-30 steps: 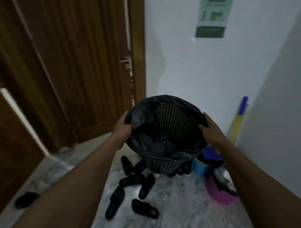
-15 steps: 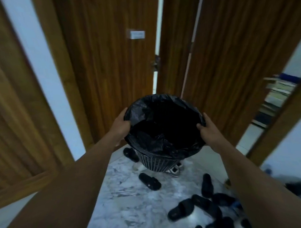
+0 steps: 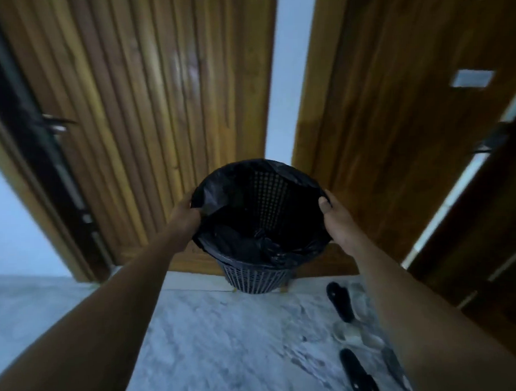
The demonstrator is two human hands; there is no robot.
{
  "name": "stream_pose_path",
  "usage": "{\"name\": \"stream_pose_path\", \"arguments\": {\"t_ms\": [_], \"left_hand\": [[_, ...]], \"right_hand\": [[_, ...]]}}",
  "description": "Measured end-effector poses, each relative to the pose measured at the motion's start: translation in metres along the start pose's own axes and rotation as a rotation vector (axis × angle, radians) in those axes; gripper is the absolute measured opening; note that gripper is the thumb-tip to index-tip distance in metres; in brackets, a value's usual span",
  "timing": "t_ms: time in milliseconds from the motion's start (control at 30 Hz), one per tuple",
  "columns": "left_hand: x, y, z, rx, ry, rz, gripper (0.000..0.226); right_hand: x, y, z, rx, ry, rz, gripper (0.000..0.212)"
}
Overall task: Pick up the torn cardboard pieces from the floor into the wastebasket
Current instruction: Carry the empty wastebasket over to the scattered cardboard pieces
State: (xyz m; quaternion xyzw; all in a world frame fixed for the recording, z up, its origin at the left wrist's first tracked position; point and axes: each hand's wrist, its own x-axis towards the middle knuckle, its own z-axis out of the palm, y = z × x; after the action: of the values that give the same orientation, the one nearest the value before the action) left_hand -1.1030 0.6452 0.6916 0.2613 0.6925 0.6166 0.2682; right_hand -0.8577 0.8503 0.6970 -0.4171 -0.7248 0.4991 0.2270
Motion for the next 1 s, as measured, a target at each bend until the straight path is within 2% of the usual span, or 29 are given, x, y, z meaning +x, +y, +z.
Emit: {"name": "stream_pose_path", "arguments": {"t_ms": [300,467,700,867,1000], "left_hand": [[0.023,-0.031,-0.172,-0.093,0.461,-0.034,0.06],[0.019,-0.045,-0.259,-0.093,0.744,-0.098,0.07],[-0.023,-0.061,-0.358,-0.165,1.074,-0.161,0.07],[-0.053,-0.086,-0.435,-0.202,1.261,-0.199,0.07],[-0.073,-0.105,-0.512,-0.248,1.345,-0.244,0.071]], "right_hand": [[0.119,-0.087,0.212,-0.045,-0.387,-0.202,0.046],[0.16,-0.136,0.336,-0.023,-0.632,-0.328,0.048],[0.157,-0.203,0.499,-0.025,-0.959,-0.432,0.048],[0.126,-0.238,0.622,-0.083,-1.071,-0.481,0.05],[0.094,-0.259,0.716,-0.114,-1.111,-0.523,0.05]]}}
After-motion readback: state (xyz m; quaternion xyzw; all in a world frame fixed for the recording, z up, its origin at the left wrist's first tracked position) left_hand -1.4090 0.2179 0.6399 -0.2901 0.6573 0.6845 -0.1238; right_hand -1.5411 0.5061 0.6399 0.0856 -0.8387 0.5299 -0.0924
